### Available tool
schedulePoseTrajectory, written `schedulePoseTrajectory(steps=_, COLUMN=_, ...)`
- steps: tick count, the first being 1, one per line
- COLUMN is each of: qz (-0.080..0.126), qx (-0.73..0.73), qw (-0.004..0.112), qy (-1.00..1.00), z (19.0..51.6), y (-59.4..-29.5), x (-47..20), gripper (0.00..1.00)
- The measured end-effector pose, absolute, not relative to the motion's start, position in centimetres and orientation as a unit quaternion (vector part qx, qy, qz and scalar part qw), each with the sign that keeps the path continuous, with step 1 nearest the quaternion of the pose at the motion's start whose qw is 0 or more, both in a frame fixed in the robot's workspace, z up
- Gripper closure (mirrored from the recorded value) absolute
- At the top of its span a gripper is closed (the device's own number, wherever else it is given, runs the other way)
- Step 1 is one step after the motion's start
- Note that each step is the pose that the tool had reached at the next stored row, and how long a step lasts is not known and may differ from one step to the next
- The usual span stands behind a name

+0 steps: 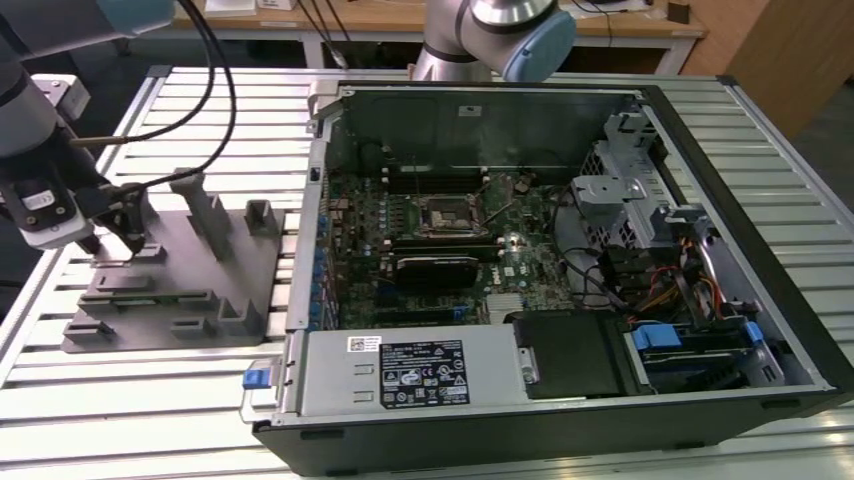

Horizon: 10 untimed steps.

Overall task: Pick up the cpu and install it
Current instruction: 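Pick up the cpu and move it towards the insertion slot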

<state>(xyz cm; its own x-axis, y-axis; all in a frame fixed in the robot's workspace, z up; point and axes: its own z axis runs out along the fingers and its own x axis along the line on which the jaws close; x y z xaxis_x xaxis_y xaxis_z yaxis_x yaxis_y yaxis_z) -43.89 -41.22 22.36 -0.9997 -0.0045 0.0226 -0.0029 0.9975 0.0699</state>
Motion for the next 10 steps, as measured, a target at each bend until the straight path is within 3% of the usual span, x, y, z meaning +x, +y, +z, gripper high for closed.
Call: schedulePoseTrajectory(steps=10, qz=-0.035, qx=0.002, qw=0.011, qy=-0.999, z=22.29, y=-41.23, x=-43.88, gripper=0.48)
